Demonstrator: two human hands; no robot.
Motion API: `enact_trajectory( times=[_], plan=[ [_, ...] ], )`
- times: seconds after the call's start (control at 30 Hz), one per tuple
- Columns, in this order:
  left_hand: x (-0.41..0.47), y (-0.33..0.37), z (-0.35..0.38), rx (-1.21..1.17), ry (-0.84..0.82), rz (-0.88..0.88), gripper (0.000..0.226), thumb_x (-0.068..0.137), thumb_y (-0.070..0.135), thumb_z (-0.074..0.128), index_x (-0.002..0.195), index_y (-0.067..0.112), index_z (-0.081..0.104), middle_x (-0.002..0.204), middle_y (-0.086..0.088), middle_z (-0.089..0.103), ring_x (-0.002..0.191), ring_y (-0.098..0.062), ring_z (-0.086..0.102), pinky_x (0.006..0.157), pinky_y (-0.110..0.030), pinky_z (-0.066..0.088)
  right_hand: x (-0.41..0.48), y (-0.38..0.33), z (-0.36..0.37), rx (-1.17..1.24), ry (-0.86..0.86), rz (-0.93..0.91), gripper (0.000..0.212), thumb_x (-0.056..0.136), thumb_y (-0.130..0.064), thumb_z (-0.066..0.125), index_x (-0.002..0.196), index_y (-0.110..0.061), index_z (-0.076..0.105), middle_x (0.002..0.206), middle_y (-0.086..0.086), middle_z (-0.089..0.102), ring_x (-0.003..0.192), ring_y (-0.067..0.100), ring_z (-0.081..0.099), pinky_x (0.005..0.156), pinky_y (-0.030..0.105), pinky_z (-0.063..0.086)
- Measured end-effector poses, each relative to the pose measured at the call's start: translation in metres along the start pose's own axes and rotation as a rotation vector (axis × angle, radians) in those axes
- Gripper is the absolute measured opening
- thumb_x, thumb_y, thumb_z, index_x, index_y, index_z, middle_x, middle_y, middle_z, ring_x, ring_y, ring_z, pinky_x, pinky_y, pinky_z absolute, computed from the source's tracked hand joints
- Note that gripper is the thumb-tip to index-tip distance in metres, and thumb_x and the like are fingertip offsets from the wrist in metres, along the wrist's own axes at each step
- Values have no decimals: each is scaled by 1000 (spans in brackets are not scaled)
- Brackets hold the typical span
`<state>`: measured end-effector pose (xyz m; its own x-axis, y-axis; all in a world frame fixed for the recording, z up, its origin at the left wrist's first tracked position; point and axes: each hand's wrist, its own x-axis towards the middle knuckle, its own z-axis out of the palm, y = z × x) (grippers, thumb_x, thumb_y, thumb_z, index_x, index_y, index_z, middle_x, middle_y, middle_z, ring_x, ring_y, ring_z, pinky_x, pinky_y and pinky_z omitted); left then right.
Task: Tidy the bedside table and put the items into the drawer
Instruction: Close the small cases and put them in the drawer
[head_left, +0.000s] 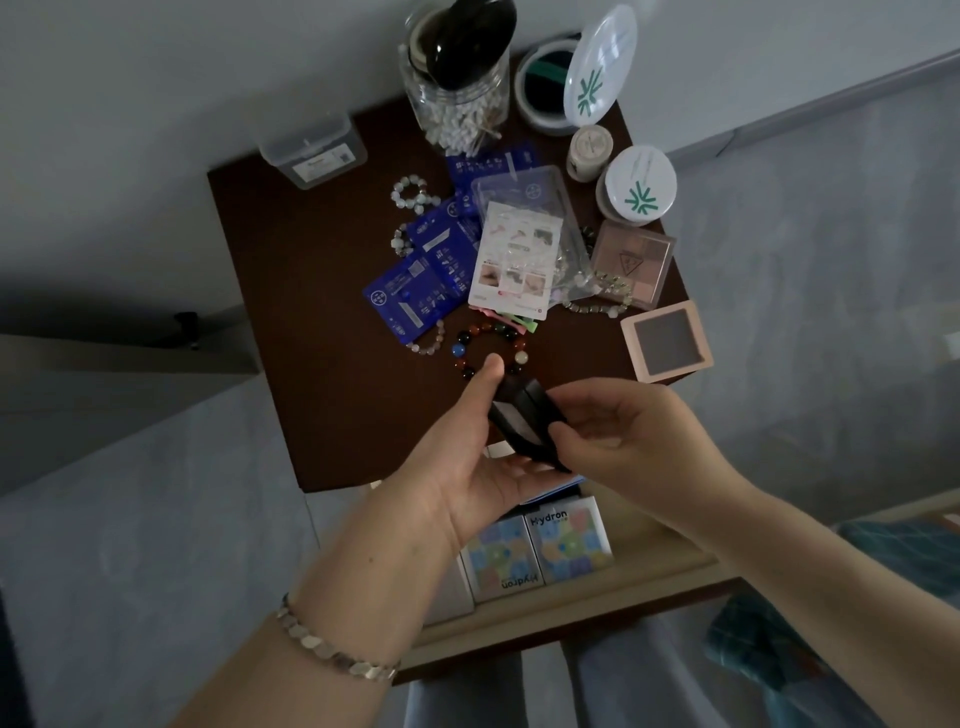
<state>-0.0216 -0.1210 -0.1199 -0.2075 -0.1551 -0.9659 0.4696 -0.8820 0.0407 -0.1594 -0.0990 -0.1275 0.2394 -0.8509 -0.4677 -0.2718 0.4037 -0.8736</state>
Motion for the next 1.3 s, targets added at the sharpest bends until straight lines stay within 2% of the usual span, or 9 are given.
enact_trajectory(
  times=[0.1, 0.2, 0.37, 0.57, 0.77, 0.97, 1.13, 1.2, 1.3],
  plan=[
    [1, 0, -5, 67, 2, 120, 44, 80, 40, 64, 109, 8, 53, 108, -21, 61, 97, -31, 64, 75, -47, 56, 0, -2, 2, -87, -12, -6, 37, 77, -3, 66, 82, -40, 61, 70, -27, 66, 75, -7, 65, 70, 7, 49],
    [3, -1, -14, 444, 110, 481, 75, 62, 34, 78, 125, 25, 40, 129, -2, 52, 106, -14, 58, 91, -40, 50, 0, -1, 3, -55, -42, 93, 33, 83, -5, 60, 83, -38, 63, 78, -27, 67, 82, -7, 63, 71, 6, 48],
    [6, -6, -33, 1068, 8, 945, 92, 59, 15, 85, 130, 40, 32, 124, 26, 32, 117, 11, 37, 88, -4, 39, -1, -6, -2, 294, 34, 260, 21, 89, -7, 53, 96, -18, 69, 86, -4, 74, 83, 10, 69, 72, 18, 55],
    [16, -17, -43, 1309, -151, 1159, 87, 63, 6, 82, 124, 43, 32, 130, 21, 31, 128, 8, 28, 100, -4, 30, 7, -13, -1, 368, -7, 325, 24, 85, 7, 54, 88, -14, 67, 80, 5, 73, 68, 11, 70, 59, 17, 55],
    [27, -28, -51, 1352, -149, 1205, 79, 62, 8, 82, 121, 39, 40, 125, 26, 32, 127, 13, 27, 102, -4, 27, 6, -4, 6, 25, -58, 347, 20, 75, -1, 65, 86, -18, 66, 78, 5, 71, 76, 19, 69, 71, 30, 58],
    [40, -28, -51, 1349, -158, 1328, 80, 58, 3, 83, 121, 26, 39, 127, 14, 31, 127, 7, 30, 103, -9, 30, 5, 5, 10, -201, 24, 248, 22, 77, -10, 62, 91, -26, 58, 83, -4, 65, 76, 9, 63, 66, 22, 56],
    [26, -17, -42, 1218, -277, 1039, 69, 56, 38, 78, 107, 48, 33, 132, 42, 15, 141, -4, 10, 105, -7, 25, 4, 5, -6, -246, 35, 143, 27, 80, -8, 62, 100, -25, 58, 80, -13, 62, 75, 3, 61, 65, 14, 51],
    [22, -13, -36, 786, -265, 746, 61, 57, 50, 71, 108, 47, 38, 131, 32, 29, 137, -10, 26, 107, -30, 37, 1, 3, -11, -382, 87, 45, 28, 82, -8, 60, 104, -25, 58, 79, -18, 58, 72, -2, 56, 62, 8, 46],
    [32, -6, -31, 352, -240, 296, 83, 65, 67, 65, 135, 36, 31, 143, -4, 42, 126, -29, 47, 97, -62, 40, -1, -3, -10, -603, 56, -143, 28, 82, -8, 59, 108, -17, 61, 82, -18, 52, 67, -2, 49, 54, 6, 36]
  ],
)
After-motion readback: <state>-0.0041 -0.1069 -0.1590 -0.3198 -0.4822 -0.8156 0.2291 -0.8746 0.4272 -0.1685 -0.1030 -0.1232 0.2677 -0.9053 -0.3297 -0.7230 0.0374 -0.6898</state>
